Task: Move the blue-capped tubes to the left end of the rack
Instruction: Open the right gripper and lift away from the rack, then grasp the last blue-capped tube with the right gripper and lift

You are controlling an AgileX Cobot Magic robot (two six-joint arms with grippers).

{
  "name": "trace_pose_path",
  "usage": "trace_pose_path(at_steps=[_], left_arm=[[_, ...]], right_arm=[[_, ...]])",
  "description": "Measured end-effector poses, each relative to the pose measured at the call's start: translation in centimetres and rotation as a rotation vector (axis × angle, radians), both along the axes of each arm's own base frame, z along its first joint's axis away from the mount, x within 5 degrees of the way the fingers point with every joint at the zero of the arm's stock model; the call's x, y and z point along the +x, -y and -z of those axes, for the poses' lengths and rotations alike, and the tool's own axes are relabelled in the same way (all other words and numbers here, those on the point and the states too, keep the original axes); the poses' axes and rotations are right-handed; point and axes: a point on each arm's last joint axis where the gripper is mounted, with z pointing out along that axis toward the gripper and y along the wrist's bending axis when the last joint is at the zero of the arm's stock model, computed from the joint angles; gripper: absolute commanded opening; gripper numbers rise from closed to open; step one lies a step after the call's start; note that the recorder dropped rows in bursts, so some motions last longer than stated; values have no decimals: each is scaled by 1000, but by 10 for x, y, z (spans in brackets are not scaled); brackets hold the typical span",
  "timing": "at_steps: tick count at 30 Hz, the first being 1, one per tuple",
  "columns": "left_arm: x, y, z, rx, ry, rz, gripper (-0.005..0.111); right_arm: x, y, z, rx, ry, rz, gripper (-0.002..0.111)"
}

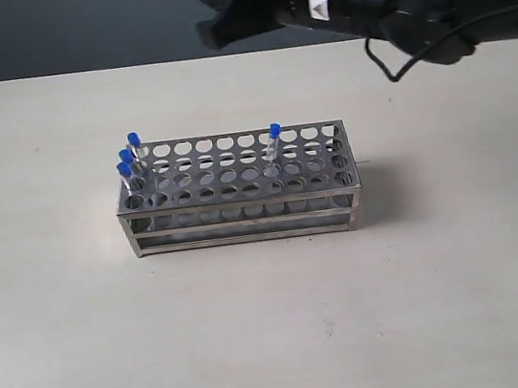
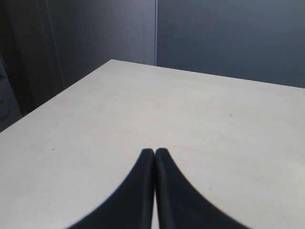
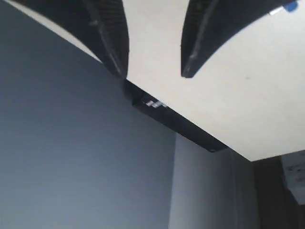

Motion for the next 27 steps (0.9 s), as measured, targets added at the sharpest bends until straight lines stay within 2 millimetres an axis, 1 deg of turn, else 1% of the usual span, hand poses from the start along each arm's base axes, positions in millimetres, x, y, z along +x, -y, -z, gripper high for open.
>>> trace_pose_path(at_steps=[3, 8, 11, 15, 27], left_arm=[[0, 0, 0, 0, 0, 0, 1], [0, 0, 0, 0, 0, 0, 1], [0, 0, 0, 0, 0, 0, 1], [0, 0, 0, 0, 0, 0, 1], [0, 0, 0, 0, 0, 0, 1]], right_arm=[[-7, 19, 25, -17, -62, 19, 37], [-33, 30, 64, 13, -134, -41, 37], [-37, 35, 83, 6, -176, -20, 37], [-34, 36, 97, 8, -192, 8, 37], [-30, 33, 127, 19, -242, 25, 37]])
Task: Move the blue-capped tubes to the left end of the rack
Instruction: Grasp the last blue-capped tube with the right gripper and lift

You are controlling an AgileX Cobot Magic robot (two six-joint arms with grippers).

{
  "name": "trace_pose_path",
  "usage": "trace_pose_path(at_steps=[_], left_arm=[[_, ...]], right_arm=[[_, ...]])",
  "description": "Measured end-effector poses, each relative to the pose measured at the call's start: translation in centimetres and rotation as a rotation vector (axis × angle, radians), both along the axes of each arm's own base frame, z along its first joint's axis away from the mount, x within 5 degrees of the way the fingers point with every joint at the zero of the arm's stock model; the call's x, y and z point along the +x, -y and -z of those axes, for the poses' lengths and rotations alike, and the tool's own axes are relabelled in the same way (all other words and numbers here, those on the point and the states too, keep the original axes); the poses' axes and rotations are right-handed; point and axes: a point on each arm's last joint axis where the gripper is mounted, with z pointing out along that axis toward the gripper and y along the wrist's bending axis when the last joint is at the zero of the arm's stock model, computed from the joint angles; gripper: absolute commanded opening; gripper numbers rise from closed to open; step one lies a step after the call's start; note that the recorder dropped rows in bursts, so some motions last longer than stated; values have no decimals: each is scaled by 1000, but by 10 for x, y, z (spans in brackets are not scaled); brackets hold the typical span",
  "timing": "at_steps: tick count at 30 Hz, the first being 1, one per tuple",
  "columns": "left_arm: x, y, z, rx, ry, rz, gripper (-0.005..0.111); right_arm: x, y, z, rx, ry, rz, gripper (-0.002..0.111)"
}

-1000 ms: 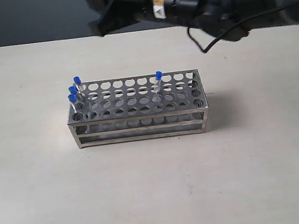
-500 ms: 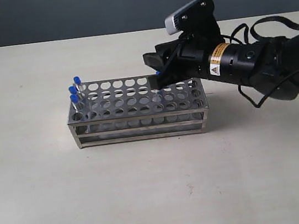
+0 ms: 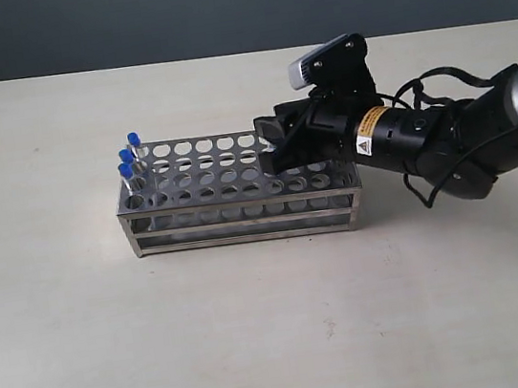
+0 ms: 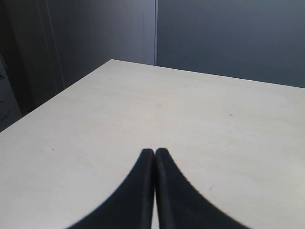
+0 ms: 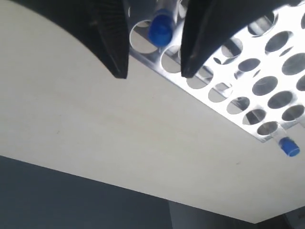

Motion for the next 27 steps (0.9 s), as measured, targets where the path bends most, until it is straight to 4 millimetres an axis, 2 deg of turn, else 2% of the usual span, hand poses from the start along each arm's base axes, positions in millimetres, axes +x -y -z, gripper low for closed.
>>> trace_pose_path(at_steps=[7, 9, 13, 18, 22, 27], left_arm=[[0, 0, 0, 0, 0, 0, 1], [0, 0, 0, 0, 0, 0, 1], [0, 0, 0, 0, 0, 0, 1], [0, 0, 0, 0, 0, 0, 1], [0, 0, 0, 0, 0, 0, 1], [0, 0, 0, 0, 0, 0, 1]], right_arm=[[0, -1, 13, -9, -23, -5, 35], [0, -1, 17, -15, -29, -6, 28], [0, -2, 17, -17, -26, -17, 1], [-1, -3, 16, -16, -18, -33, -1], [-4, -3, 4, -30, 14, -63, -1], [-8, -2, -36, 4, 121, -89, -1]])
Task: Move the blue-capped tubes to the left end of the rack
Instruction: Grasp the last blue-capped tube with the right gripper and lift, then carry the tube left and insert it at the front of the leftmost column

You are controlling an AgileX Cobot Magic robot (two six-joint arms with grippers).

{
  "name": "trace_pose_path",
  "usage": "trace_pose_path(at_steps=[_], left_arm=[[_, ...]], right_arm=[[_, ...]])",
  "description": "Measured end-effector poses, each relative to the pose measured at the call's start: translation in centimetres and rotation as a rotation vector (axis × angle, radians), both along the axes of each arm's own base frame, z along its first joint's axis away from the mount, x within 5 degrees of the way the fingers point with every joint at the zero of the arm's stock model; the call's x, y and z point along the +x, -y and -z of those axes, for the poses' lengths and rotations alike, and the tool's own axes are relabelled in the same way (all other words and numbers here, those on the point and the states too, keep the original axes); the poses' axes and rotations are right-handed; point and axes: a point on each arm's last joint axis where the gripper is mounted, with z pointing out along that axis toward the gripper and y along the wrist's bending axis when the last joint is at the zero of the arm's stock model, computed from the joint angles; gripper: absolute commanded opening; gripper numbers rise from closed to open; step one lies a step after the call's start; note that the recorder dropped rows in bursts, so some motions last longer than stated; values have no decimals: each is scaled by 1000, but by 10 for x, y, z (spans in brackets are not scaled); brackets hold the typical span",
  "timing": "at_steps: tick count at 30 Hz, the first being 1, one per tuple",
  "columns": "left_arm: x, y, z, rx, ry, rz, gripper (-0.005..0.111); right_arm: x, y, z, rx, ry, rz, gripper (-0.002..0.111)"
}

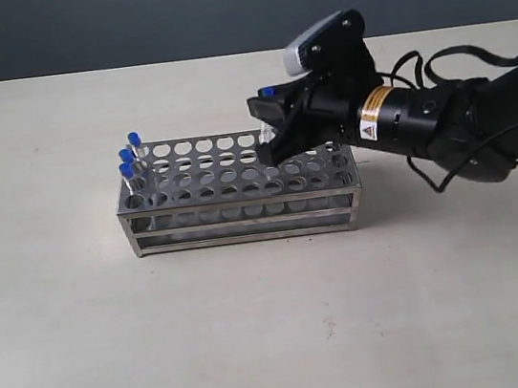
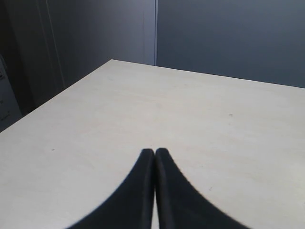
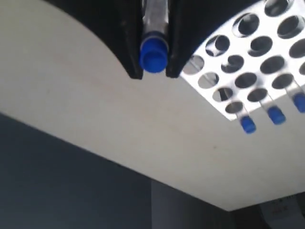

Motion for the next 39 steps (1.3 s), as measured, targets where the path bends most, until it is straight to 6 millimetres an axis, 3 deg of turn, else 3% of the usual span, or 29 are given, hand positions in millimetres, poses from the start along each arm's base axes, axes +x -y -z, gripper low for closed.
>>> trace_pose_path(at_steps=[4, 13, 20, 24, 30, 39], left_arm=[[0, 0, 0, 0, 0, 0, 1], [0, 0, 0, 0, 0, 0, 1], [0, 0, 0, 0, 0, 0, 1], [0, 0, 0, 0, 0, 0, 1], [0, 0, 0, 0, 0, 0, 1], [0, 0, 0, 0, 0, 0, 1]], right_arm=[[-4, -3, -32, 35, 93, -36, -1], [-23, -53, -69, 87, 196, -177, -1], [-39, -93, -56, 47, 168, -266, -1], [-52, -111, -33, 2, 127, -328, -1], [-55, -119, -9, -23, 93, -362, -1], [-54, -122, -5, -6, 121, -368, -1]])
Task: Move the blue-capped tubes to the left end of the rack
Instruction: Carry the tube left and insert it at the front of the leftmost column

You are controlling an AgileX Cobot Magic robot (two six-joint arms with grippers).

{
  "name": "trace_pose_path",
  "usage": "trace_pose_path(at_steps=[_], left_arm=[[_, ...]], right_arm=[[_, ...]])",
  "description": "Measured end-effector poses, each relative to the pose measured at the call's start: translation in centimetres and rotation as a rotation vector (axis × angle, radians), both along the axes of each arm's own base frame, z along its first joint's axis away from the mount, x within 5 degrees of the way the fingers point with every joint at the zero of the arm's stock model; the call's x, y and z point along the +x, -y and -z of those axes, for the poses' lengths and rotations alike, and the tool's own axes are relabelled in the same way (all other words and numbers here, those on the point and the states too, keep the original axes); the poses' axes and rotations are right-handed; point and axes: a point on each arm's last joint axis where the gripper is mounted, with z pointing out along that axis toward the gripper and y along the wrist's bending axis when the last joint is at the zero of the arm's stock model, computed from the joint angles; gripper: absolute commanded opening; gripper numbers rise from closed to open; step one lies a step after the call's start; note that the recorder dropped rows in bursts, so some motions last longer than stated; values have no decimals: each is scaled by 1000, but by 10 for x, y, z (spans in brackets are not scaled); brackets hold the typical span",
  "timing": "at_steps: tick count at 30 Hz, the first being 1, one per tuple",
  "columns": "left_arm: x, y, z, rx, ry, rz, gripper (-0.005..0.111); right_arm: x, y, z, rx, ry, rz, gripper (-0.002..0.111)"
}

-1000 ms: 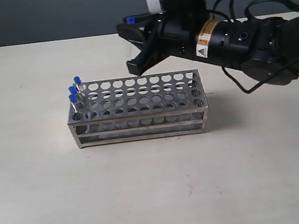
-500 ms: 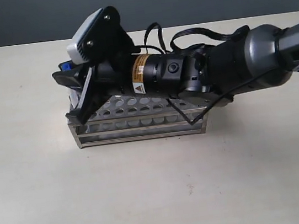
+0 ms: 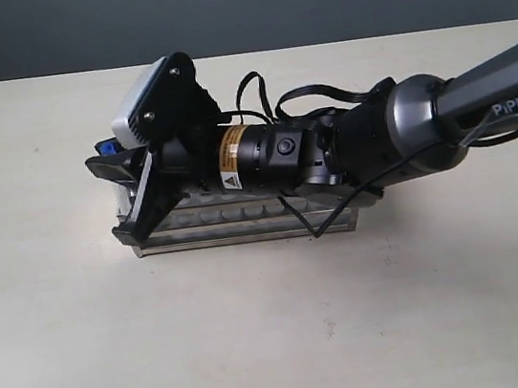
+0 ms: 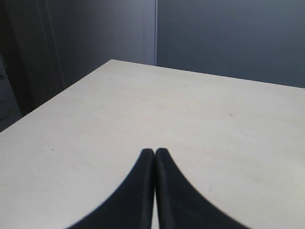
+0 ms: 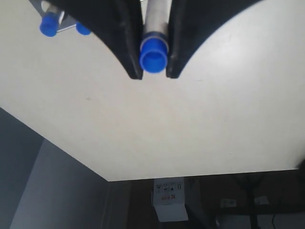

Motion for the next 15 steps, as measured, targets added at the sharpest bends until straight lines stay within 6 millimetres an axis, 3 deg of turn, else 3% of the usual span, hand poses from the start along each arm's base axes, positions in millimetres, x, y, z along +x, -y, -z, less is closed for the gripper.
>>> trace_pose_path(at_steps=[15], left_arm=[[0, 0, 0, 0, 0, 0, 1]], right_arm=[[6, 1, 9, -34, 16, 66, 0]])
